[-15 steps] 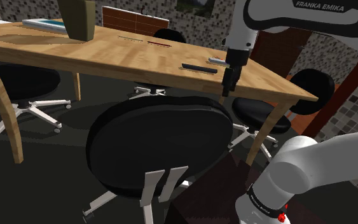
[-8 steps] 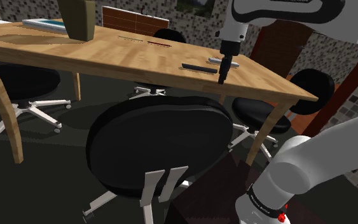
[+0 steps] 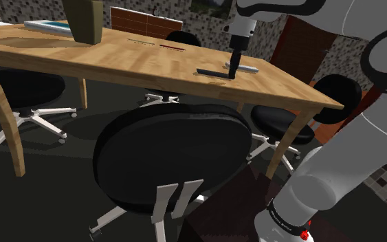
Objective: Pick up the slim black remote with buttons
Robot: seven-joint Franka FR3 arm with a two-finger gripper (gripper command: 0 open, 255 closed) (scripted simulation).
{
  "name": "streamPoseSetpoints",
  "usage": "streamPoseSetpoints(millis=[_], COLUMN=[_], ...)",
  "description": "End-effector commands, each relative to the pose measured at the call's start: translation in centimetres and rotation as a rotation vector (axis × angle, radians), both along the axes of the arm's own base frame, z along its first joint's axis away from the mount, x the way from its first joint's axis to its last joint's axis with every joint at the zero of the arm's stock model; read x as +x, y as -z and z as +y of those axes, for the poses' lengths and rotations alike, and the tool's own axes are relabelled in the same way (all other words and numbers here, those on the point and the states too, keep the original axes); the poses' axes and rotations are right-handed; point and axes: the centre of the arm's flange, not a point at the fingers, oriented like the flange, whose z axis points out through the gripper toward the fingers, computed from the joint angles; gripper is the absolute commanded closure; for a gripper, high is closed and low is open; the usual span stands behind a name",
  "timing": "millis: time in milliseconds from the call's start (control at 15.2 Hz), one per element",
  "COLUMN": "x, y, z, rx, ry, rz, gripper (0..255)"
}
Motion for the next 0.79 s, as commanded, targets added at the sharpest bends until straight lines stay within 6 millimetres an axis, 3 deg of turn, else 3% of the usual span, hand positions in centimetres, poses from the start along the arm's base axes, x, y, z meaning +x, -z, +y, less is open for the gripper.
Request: streamPoseSetpoints(millis=[0,330,726], x=[2.3,8.2,8.2], y=[-0.7,-1.9,0.7], z=[-1.5,-3.7,-3.7], rx=[0.009,0.033,0.033], ry=[-0.056,-0.186,-0.186], rz=[-0.009,-0.032,-0.032], gripper=[0,0,0])
